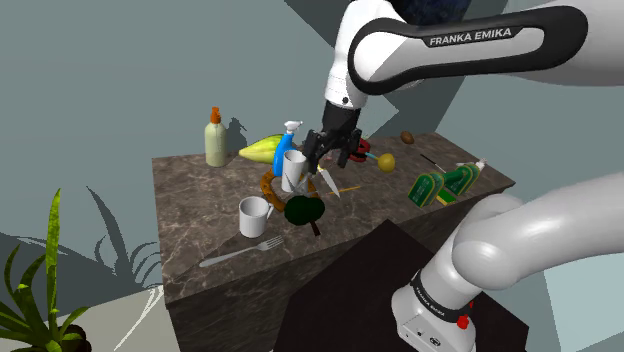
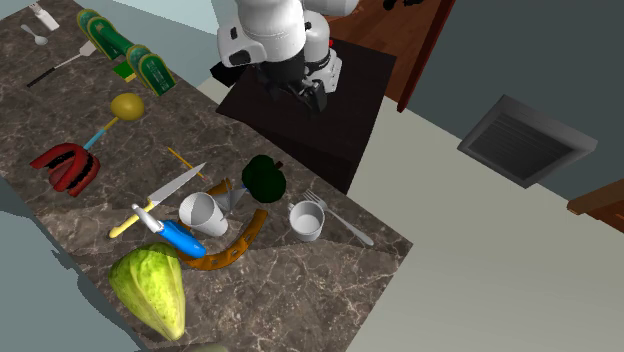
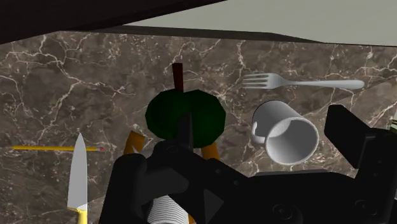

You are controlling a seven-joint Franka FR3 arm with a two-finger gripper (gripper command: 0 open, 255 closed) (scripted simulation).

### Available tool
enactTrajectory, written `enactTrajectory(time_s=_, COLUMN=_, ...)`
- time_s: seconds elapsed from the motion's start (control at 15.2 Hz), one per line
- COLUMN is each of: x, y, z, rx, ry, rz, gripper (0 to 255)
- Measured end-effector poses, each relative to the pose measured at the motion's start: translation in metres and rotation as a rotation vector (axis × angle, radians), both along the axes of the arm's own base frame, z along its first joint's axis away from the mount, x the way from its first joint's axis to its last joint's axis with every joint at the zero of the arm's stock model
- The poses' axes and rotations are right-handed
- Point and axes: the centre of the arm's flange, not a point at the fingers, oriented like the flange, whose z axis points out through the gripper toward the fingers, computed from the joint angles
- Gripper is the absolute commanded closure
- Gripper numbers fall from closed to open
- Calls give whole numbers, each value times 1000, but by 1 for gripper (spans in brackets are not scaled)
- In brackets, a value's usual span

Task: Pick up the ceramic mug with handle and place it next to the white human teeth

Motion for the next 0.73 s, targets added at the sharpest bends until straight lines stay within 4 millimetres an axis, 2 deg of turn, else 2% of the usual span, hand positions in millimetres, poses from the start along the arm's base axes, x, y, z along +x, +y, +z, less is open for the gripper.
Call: enactTrajectory(time_s=0.73, x=76, y=82, z=-98, rx=-66, ry=-32, rz=-19, gripper=0)
